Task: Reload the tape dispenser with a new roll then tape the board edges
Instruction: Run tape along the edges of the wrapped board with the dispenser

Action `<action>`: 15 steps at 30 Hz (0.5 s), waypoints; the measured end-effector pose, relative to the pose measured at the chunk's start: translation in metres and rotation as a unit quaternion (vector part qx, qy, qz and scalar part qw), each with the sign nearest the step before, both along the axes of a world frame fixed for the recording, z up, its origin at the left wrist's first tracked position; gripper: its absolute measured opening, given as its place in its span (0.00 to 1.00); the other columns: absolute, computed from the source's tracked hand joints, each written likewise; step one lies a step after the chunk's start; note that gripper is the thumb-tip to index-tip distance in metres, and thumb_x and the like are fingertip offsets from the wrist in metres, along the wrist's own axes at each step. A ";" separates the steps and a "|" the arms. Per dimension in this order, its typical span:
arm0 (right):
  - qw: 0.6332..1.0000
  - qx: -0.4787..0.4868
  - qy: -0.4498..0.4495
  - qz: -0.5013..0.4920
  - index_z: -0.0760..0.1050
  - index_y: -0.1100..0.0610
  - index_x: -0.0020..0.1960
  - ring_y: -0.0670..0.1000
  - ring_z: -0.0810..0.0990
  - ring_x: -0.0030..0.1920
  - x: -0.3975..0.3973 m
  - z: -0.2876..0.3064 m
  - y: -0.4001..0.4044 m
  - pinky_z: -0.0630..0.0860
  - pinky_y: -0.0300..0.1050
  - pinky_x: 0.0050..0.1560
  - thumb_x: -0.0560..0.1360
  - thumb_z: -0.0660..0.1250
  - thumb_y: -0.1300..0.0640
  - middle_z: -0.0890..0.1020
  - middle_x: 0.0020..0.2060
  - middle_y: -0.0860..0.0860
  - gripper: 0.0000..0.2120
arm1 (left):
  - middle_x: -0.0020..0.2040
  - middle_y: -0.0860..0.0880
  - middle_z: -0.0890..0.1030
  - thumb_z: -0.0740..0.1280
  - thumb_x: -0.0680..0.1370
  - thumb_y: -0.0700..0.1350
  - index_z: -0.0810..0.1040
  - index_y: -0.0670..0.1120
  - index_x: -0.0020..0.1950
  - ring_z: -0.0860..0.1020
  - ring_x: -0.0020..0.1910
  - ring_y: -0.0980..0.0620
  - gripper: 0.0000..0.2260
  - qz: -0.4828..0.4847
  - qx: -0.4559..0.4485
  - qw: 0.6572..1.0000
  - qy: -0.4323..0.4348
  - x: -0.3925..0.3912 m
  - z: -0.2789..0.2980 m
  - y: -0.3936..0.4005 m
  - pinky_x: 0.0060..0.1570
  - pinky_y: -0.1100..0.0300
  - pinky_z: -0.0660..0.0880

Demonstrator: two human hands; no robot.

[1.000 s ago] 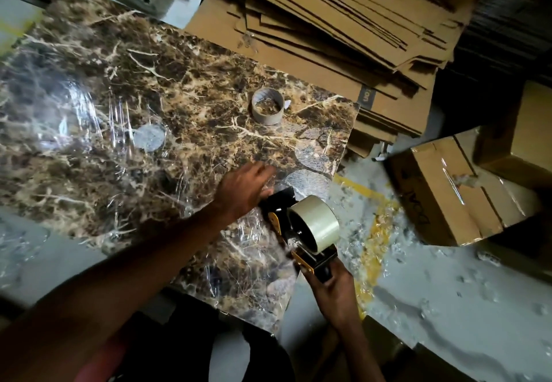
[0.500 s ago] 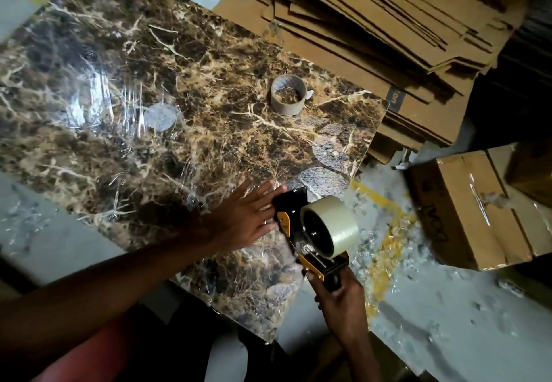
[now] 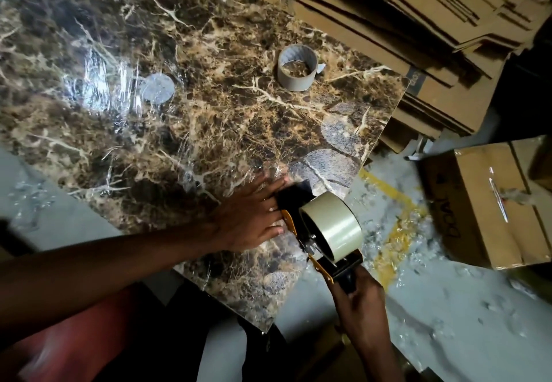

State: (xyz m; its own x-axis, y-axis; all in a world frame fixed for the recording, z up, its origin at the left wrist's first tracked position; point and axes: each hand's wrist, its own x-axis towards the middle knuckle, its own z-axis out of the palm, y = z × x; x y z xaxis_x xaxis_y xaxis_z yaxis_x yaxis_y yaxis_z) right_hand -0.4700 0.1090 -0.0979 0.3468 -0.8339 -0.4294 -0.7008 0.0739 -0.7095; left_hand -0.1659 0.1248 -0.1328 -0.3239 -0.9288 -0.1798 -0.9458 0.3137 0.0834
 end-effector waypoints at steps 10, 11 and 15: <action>0.995 0.047 0.005 -0.085 0.83 0.48 0.46 0.45 0.86 0.36 -0.036 0.008 0.015 0.80 0.40 0.37 0.70 0.79 0.53 0.86 0.34 0.43 0.07 | 0.86 0.46 0.54 0.62 0.83 0.61 0.68 0.57 0.78 0.54 0.84 0.38 0.24 -0.010 -0.029 0.998 0.050 -0.031 -0.005 0.019 0.81 0.36 0.54; 0.995 0.049 0.012 -0.090 0.83 0.49 0.46 0.44 0.86 0.39 -0.040 0.008 0.017 0.79 0.34 0.38 0.69 0.79 0.54 0.86 0.34 0.43 0.08 | 0.86 0.46 0.53 0.61 0.83 0.61 0.68 0.58 0.78 0.55 0.84 0.38 0.23 -0.022 -0.032 0.998 0.055 -0.035 -0.004 0.021 0.81 0.36 0.53; 0.994 0.055 0.040 -0.086 0.83 0.54 0.49 0.41 0.84 0.40 -0.059 0.005 0.025 0.75 0.25 0.36 0.67 0.81 0.62 0.84 0.33 0.42 0.13 | 0.86 0.47 0.51 0.59 0.84 0.61 0.68 0.57 0.78 0.54 0.85 0.41 0.23 -0.026 -0.033 0.998 0.051 -0.050 -0.005 0.028 0.81 0.36 0.54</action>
